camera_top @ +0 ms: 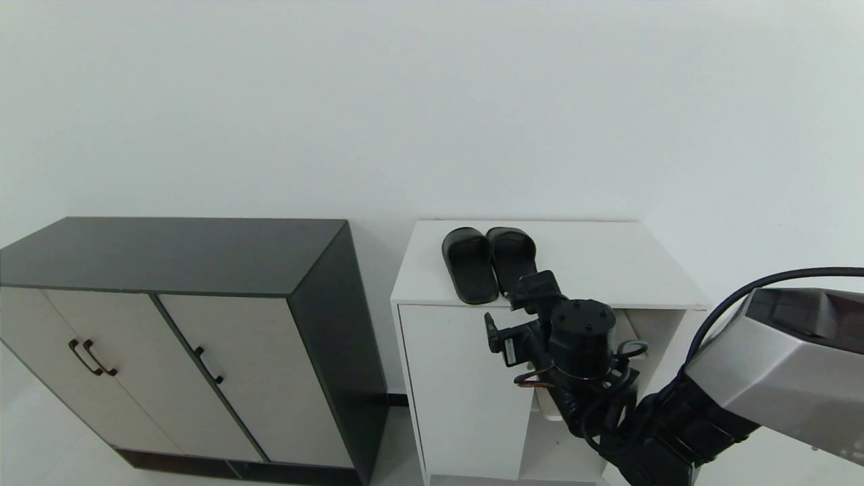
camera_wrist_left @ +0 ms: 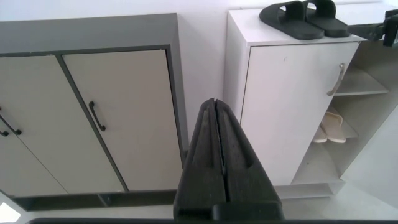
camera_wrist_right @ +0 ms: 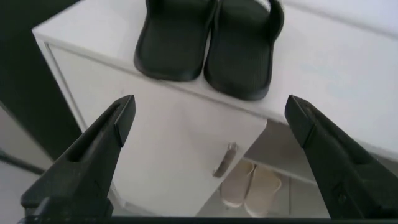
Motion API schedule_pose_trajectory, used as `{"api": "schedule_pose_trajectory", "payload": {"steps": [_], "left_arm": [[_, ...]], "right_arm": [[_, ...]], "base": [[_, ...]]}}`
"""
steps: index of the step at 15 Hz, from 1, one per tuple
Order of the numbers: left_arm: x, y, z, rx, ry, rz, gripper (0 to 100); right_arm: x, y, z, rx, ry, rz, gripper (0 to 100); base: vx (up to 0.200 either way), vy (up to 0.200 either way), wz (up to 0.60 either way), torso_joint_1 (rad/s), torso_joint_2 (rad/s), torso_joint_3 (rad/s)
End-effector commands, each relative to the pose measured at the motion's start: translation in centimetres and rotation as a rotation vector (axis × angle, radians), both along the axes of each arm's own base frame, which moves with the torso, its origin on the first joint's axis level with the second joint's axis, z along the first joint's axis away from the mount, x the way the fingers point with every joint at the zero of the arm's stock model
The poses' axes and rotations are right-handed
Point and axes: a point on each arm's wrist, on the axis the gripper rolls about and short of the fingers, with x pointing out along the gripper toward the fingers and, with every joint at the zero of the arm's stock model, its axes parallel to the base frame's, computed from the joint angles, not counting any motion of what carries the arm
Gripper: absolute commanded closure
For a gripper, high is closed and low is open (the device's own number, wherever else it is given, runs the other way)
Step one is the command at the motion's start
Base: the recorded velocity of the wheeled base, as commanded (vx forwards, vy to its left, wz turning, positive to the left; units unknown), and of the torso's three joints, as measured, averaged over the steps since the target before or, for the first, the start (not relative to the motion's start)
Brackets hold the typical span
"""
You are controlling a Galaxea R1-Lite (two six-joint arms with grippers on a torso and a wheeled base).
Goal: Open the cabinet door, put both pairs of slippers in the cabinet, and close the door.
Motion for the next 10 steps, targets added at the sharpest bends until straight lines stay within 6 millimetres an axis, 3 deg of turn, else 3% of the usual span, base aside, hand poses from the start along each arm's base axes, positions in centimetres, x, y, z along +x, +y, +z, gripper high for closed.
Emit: {"api": "schedule_pose_trajectory", "payload": {"steps": [1,9,10], "left_arm": [[0.00,0.00,0.00,0.000,0.000,0.000,100],[0.00,0.00,0.00,0.003,0.000,0.000,100],[0.00,0.00,0.00,0.003,0.000,0.000,100]], "right_arm": [[0.08,0.22,1.28,0.033,-0.030,-0.011,0],[0.46,0.46,1.99,0.110,-0.041,-0.031,0],[0.46,0.46,1.99,0.110,-0.041,-0.031,0]], "base": [[0.000,0.000,0.00,0.000,0.00,0.000],[0.000,0.000,0.00,0.000,0.00,0.000],[0.200,0.000,0.00,0.002,-0.01,0.002]]}}
